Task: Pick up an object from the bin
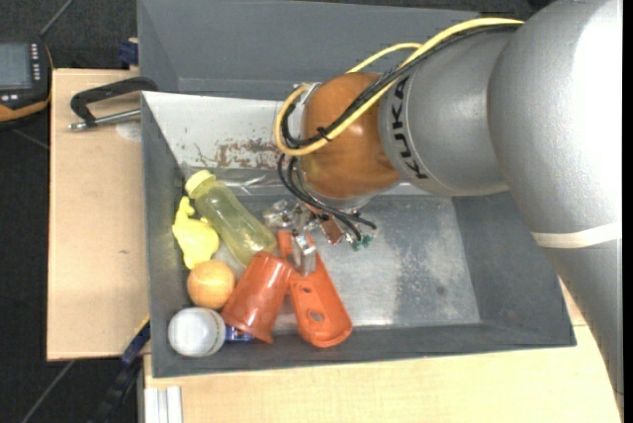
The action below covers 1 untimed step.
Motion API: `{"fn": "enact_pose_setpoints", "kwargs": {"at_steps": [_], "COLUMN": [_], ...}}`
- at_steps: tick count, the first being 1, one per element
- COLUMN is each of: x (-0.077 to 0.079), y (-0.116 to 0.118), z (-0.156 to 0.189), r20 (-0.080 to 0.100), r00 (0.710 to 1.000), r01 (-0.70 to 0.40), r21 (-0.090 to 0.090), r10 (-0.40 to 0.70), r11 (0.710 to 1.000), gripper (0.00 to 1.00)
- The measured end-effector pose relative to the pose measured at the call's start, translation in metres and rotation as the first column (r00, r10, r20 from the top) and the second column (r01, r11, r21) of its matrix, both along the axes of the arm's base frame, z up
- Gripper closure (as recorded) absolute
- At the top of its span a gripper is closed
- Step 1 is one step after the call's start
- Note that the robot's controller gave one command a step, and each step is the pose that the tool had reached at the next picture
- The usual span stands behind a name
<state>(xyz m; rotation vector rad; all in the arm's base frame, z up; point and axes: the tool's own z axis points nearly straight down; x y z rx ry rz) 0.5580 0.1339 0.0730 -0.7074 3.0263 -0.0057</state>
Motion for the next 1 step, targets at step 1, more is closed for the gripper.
{"fn": "enact_pose_setpoints", "kwargs": {"at_steps": [1], "x": [0.0248], "y": [0.0351], "z": [0.0559], "r20": [0.007], "r00": [0.970], "r01": [-0.241], "r21": [-0.006], "r10": [0.241], "r11": [0.970], "gripper": [1.00]}}
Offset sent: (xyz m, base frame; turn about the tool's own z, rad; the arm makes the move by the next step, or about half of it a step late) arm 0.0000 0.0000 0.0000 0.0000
